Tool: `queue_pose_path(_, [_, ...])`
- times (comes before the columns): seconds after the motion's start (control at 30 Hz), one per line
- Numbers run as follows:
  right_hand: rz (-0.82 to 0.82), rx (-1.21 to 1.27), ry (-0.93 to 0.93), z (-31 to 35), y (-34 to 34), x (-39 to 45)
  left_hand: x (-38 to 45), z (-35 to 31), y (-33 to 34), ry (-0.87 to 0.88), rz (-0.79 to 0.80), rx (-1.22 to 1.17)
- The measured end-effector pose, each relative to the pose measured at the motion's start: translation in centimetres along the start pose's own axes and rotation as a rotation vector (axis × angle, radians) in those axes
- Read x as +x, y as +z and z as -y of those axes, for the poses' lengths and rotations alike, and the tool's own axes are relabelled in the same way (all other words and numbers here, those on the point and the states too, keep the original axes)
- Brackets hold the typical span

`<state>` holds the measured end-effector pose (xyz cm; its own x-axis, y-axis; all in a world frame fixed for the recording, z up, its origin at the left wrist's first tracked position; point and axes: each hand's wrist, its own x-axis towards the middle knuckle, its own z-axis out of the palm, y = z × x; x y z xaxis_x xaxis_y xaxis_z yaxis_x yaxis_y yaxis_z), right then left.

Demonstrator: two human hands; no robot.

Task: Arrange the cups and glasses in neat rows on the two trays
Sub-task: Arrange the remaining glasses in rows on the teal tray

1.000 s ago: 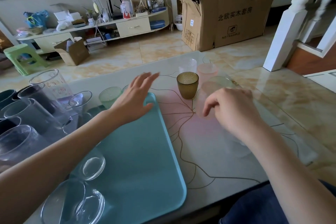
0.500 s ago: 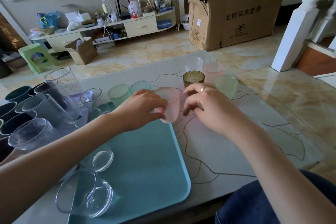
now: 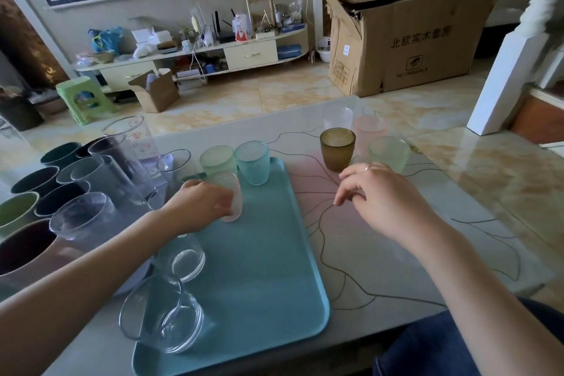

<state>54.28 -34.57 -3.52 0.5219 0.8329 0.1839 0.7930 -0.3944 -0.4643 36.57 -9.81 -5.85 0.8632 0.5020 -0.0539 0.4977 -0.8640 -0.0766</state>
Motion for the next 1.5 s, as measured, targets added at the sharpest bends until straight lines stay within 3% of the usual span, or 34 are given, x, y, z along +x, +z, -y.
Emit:
queue_pose_path(0.13, [0.004, -0.035, 0.008, -0.3, 0.2, -0.1, 0.1, -0.4, -0.6, -0.049, 0.029, 0.057])
queue_pose_path(0.3, [-0.071, -0.06, 0.109, -1.5, -0.5, 0.1, -0.2, -3.9, -2.7, -0.01, -0.255, 0.142])
queue_pose_path(0.37, [-0.11, -0.099, 0.187, -2.3, -1.1, 0.0, -0.3, -7.1, -3.2, 0.182, -0.323, 0.059])
queue_pose_path(0.5, [-0.059, -0.192, 0.308, -3.8, -1.3, -0.7, 0.2, -14.8, -1.7, 0.73, -0.449, 0.027])
queue_pose_path(0.63, [-0.006, -0.051, 0.394, -5.4, -0.9, -1.0, 0.9, -20.8, 0.2, 0.891, -0.364, 0.019])
queue_pose_path(0.8, [0.099, -0.011, 0.41, -6.8, -0.8, -1.4, 2.3, -22.3, 1.3, 0.834, -0.266, 0.078])
queue_pose_path(0.9, [0.163, -0.003, 0.362, -6.6, -0.5, -1.2, 2.3, -21.5, 0.9, 0.83, -0.347, 0.188])
queue_pose_path(1.0, [0.181, 0.084, 0.288, -5.5, -0.2, -0.5, 2.0, -19.0, 0.2, 0.797, -0.428, 0.15])
queue_pose_path(1.17, [0.125, 0.189, 0.239, -3.9, 0.4, 1.7, 0.9, -12.1, -1.3, 0.549, -0.352, 0.137])
queue_pose_path(1.33, [-0.11, -0.055, 0.155, -3.3, 0.6, 5.2, -0.7, -6.5, -2.1, 0.209, -0.204, 0.293])
queue_pose_path(1.43, [-0.246, -0.152, 0.251, -5.4, 1.2, 7.2, -1.1, -4.8, -1.6, 0.123, -0.137, 0.335])
queue_pose_path(1.5, [-0.25, -0.208, 0.335, -7.0, 2.0, 7.6, -0.8, -4.5, -0.9, 0.112, -0.074, 0.356])
